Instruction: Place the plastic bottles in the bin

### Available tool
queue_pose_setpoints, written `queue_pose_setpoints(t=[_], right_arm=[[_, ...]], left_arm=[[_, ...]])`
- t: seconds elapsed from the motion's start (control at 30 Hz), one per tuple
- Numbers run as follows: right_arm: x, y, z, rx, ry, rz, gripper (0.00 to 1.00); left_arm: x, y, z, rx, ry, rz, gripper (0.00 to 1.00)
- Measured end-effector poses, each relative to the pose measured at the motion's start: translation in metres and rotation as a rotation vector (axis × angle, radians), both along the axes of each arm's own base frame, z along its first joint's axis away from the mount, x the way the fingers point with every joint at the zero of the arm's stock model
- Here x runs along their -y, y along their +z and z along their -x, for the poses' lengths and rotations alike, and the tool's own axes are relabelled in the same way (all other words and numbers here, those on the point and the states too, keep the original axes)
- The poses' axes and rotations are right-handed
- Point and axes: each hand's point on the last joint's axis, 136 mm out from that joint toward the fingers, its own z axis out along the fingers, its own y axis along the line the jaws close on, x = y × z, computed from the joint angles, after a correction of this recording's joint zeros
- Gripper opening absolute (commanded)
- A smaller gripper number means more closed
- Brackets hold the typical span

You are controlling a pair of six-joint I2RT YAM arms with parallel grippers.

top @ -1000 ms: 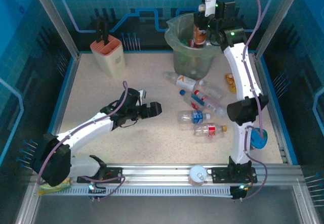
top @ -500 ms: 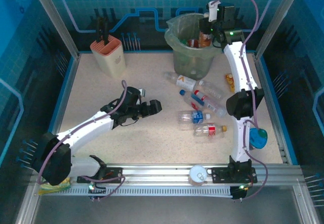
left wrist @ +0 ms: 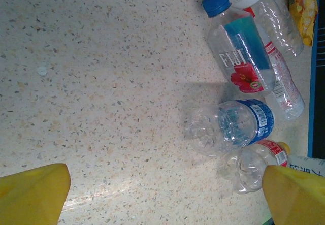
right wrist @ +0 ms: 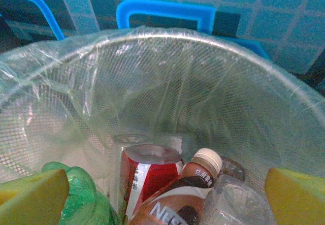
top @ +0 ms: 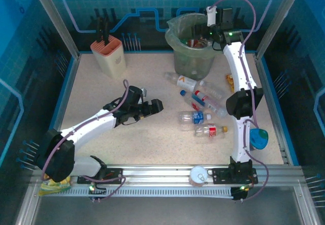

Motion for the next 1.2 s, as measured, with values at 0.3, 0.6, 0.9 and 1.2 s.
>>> queue_pose_setpoints(t=[0.3, 0.6, 0.9, 1.2], right_arm=[[0.006, 0.026, 0.052, -0.069, 0.003, -0.012, 1.00], [-0.007, 0.022, 0.166, -0.259, 0.111, -0.235, 1.00], [-0.030, -0.041, 0.225, -0.500, 0.150, -0.467, 1.00], [-0.020, -0.023, 0.241, -0.469, 0.136, -0.557, 1.00]], left_arm=[[0.048, 0.033, -0.009, 0.190, -0.351, -0.069, 0.98], [0.100, 0.021, -0.013, 0.318, -0.744, -0.152, 0.87], [0.137, -0.008, -0.008, 0.368, -0.964, -0.208, 0.89], [0.150, -0.047, -0.001, 0.327, -1.051, -0.249, 0.87]])
